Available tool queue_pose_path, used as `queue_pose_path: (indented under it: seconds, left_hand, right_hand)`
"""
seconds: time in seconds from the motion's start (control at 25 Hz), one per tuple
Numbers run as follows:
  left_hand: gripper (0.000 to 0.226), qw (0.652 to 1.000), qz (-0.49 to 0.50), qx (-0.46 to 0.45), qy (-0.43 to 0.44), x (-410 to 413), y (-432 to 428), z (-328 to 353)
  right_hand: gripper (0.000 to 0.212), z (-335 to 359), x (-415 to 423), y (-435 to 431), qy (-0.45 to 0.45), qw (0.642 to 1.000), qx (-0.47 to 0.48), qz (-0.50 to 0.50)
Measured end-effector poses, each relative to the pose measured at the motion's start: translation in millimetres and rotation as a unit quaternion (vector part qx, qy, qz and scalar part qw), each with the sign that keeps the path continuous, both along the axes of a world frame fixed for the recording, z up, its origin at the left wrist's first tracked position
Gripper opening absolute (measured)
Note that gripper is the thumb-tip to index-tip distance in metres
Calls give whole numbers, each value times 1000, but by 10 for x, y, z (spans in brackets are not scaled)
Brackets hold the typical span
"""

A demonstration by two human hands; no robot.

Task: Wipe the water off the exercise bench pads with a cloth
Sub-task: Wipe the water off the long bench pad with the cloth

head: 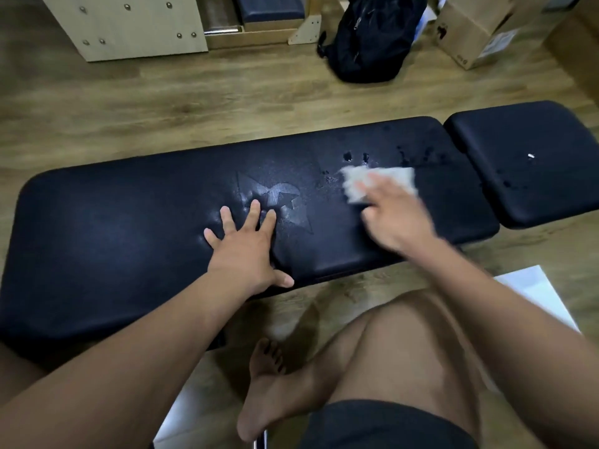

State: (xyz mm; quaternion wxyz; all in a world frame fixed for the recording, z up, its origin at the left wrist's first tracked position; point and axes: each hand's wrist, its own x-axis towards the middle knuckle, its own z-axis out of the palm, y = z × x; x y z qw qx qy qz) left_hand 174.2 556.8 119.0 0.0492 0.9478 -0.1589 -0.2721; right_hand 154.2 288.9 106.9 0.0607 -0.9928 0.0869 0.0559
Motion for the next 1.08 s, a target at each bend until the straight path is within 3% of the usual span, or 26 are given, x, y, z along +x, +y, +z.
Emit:
queue_pose_path:
  seconds: [0.08,0.16,0.28,0.44,0.52,0.56,0.64,0.84,0.96,1.08]
  left_hand:
    - [134,1000,11,-14,-5,-9,-1,-11]
    - [142,999,27,-27,-12,-26,-6,-21]
    - [152,997,47,-56,-15,-30,-15,-25]
    - [139,996,62,-60,-30,-30,1,-47]
    - [127,995,65,-67,-35,-47,23,-83]
    - [132,996,63,-64,-30,-55,25,-81]
    - [139,998,49,-45,-20,-69,29,-53]
    - [133,999,31,-16,-12,-31,-25,-33]
    - [134,999,31,4,-14,-6,-66,-13]
    - [135,999,21,21,-21,16,-95,-3]
  right_hand:
    - [57,94,55,-838,18,989,-19,-147]
    - [58,138,77,-1097,22,975,7,-219]
    - [59,49,131,-390,-10,982,13,-190]
    - [68,-5,-62,1208,20,999,42,27]
    - [67,41,-131,1518,19,990,97,102]
    - [66,59,-102,1392,12,987,119,108]
    - [67,-15,-30,818,-11,992,106,67]
    - [49,111,224,-1006,-10,983,49,-177]
    - [49,215,463,-812,-8,959,73,-274]
    - [62,37,406,215,-37,986,69,-150]
